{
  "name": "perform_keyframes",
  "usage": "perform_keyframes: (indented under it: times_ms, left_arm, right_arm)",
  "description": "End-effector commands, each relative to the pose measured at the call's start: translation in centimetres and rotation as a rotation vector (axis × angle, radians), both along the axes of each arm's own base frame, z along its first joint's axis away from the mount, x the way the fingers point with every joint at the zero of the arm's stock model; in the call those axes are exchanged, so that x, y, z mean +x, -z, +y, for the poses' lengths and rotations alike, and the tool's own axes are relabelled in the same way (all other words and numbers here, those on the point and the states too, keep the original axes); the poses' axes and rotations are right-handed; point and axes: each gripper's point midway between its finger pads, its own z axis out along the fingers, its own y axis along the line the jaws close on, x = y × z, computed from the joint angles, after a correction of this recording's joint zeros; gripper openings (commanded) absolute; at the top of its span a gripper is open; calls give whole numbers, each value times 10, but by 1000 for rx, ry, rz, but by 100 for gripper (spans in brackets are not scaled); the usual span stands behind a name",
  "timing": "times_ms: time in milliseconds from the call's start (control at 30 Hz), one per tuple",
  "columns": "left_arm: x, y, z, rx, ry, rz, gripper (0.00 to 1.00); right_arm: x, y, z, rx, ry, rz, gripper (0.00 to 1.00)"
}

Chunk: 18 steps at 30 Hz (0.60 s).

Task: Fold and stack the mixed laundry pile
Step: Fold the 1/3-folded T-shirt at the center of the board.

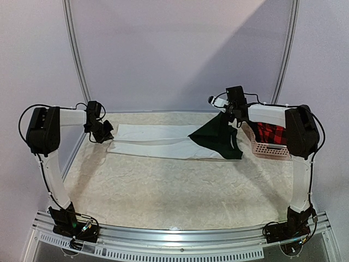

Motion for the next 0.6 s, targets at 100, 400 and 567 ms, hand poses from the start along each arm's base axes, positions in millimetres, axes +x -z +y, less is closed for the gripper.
perform_keyframes:
  times_ms: [100, 400, 567]
  left_arm:
    - [6, 7, 15, 36, -33, 17, 1]
    - [9, -13, 22, 76, -41, 3, 24]
    - [8, -70, 23, 149, 3, -123, 38]
  right_arm:
    - [13, 2, -4, 17, 41, -24, 0]
    - [22, 1, -7, 13, 83, -30, 30]
    - [14, -36, -9, 120, 133, -14, 48]
